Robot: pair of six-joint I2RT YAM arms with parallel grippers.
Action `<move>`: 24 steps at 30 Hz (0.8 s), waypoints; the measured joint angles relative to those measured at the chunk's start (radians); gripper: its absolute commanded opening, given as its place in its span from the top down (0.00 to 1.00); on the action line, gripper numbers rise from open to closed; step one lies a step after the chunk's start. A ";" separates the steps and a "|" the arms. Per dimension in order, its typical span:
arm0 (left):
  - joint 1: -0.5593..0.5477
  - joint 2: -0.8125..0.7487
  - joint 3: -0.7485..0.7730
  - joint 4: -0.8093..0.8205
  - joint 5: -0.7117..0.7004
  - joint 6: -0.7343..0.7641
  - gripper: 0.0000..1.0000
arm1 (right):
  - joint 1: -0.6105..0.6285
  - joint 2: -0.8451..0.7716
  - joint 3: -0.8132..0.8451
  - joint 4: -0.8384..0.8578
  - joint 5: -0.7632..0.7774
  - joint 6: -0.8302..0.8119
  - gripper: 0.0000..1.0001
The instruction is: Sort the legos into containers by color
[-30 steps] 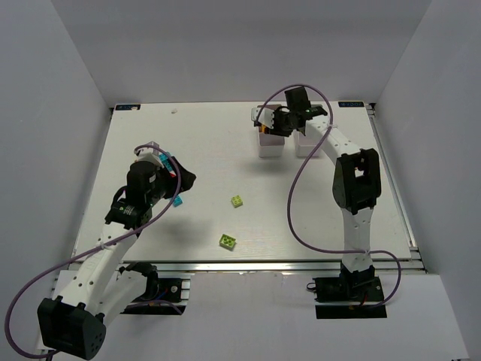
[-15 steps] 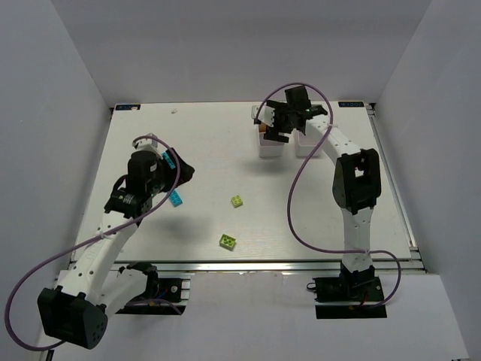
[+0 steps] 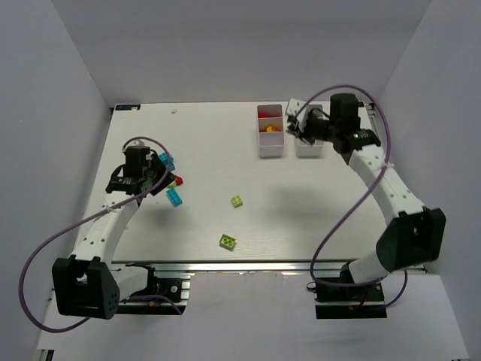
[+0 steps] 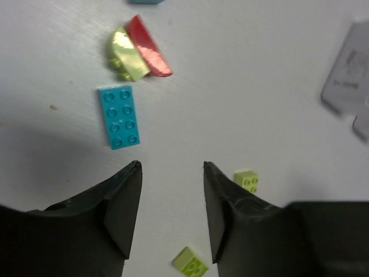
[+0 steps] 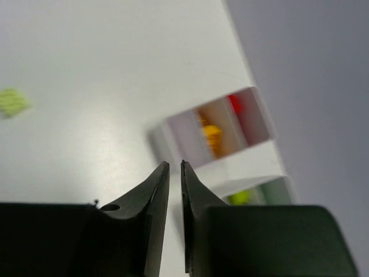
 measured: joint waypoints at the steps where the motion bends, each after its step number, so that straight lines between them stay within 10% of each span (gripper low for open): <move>1: 0.022 0.022 -0.005 -0.006 0.002 -0.004 0.30 | 0.003 -0.049 -0.064 0.008 -0.045 0.013 0.73; 2: 0.042 0.043 -0.010 -0.013 0.002 -0.008 0.16 | 0.004 -0.093 -0.123 0.000 -0.082 0.034 0.52; 6: 0.139 0.103 -0.021 -0.001 0.009 -0.026 0.09 | 0.017 -0.214 -0.329 0.001 -0.187 0.111 0.28; 24: 0.306 0.850 0.567 0.043 -0.223 -0.058 0.15 | 0.016 -0.292 -0.420 0.035 -0.259 0.228 0.30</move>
